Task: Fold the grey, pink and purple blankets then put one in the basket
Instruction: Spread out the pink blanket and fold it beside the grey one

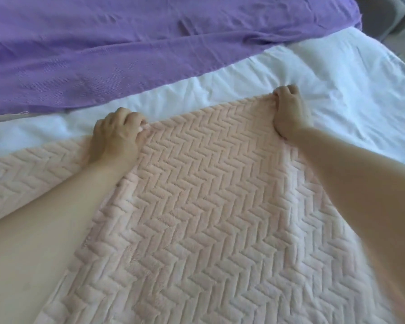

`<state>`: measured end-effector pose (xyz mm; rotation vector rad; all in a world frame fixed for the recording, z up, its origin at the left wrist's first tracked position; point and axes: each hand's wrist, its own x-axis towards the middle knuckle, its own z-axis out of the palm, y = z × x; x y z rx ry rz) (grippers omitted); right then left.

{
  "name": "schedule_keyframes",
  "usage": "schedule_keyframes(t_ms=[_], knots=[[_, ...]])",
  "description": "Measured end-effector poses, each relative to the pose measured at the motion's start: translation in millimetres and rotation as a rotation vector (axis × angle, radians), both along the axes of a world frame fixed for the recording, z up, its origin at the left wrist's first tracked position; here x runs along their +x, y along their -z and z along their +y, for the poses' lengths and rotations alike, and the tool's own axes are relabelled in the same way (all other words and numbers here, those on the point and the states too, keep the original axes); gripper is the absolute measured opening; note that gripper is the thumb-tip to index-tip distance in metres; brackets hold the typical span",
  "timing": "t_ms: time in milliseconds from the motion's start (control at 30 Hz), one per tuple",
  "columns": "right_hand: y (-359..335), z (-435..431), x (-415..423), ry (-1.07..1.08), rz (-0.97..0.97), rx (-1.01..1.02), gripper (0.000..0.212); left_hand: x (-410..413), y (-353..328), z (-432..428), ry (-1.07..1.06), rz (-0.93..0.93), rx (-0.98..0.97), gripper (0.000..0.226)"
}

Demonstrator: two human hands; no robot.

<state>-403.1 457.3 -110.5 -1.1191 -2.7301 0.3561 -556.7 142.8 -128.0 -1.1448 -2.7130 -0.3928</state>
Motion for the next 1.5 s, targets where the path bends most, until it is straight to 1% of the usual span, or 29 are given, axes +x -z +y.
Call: schedule_keyframes(t_ms=[67,133,167,200,233,267,300,333,400,467,533,567,633,667,733,767,800,833,900,967,1033,1067,1100,1167,1233,1267,1333,1400,1500], knots=[[5,-18,5,0.031,0.092,-0.111,0.048,13,-5,0,0.029,0.087,0.035,0.028],[5,-51,12,-0.061,0.147,-0.075,0.053,38,-10,4,0.193,0.126,0.068,0.040],[7,-72,19,-0.170,0.145,-0.036,0.055,55,-9,5,0.296,0.094,0.033,0.046],[11,-96,28,-0.295,0.107,-0.011,0.057,73,-6,3,0.365,0.024,-0.060,0.052],[16,-117,41,-0.402,0.031,0.003,0.059,86,0,-2,0.375,-0.050,-0.180,0.058],[22,-130,56,-0.466,-0.063,0.011,0.061,93,7,-10,0.328,-0.115,-0.286,0.063],[27,-133,72,-0.467,-0.149,0.014,0.063,93,14,-19,0.247,-0.155,-0.358,0.066],[28,-124,86,-0.416,-0.205,0.006,0.064,88,19,-27,0.171,-0.167,-0.394,0.066],[25,-91,110,-0.240,-0.252,-0.021,0.066,71,19,-39,0.066,-0.132,-0.442,0.067],[15,-63,130,-0.110,-0.297,-0.035,0.068,58,11,-50,-0.020,-0.117,-0.490,0.068],[6,-57,142,-0.038,-0.297,-0.034,0.068,58,-2,-64,-0.095,-0.129,-0.457,0.067],[2,-66,144,-0.014,-0.254,-0.028,0.067,66,-9,-71,-0.113,-0.131,-0.393,0.067],[-7,-103,146,-0.063,-0.131,-0.045,0.066,99,-22,-86,-0.065,-0.133,-0.262,0.065],[-9,-131,149,-0.145,-0.095,-0.089,0.066,125,-23,-96,0.001,-0.126,-0.230,0.064],[0,-190,166,-0.345,-0.112,-0.158,0.065,178,-16,-120,0.126,-0.151,-0.272,0.063],[8,-211,180,-0.414,-0.158,-0.140,0.064,196,-12,-133,0.142,-0.175,-0.322,0.064],[13,-221,194,-0.434,-0.208,-0.105,0.063,204,-8,-145,0.124,-0.198,-0.367,0.065],[17,-220,206,-0.396,-0.238,-0.075,0.062,206,-5,-157,0.077,-0.205,-0.397,0.065],[20,-199,228,-0.225,-0.244,-0.060,0.063,199,-7,-175,-0.024,-0.186,-0.423,0.065],[15,-176,252,-0.048,-0.247,-0.106,0.065,198,-13,-195,-0.115,-0.185,-0.448,0.066],[6,-178,271,0.059,-0.243,-0.141,0.069,211,-21,-219,-0.216,-0.216,-0.442,0.067],[1,-191,277,0.064,-0.225,-0.143,0.070,224,-26,-232,-0.255,-0.224,-0.420,0.067],[-5,-212,282,0.022,-0.198,-0.152,0.069,241,-30,-244,-0.279,-0.228,-0.391,0.066],[-14,-266,292,-0.180,-0.172,-0.217,0.065,280,-35,-267,-0.268,-0.233,-0.350,0.065],[-11,-313,310,-0.386,-0.229,-0.232,0.058,319,-32,-289,-0.217,-0.235,-0.390,0.065],[-7,-330,323,-0.431,-0.269,-0.210,0.055,336,-29,-301,-0.208,-0.232,-0.426,0.065],[1,-341,352,-0.360,-0.282,-0.171,0.054,362,-22,-322,-0.252,-0.250,-0.420,0.066],[3,-339,378,-0.241,-0.274,-0.178,0.055,382,-19,-341,-0.334,-0.268,-0.388,0.068],[4,-340,415,-0.142,-0.298,-0.157,0.057,412,-22,-361,-0.467,-0.296,-0.328,0.070]])
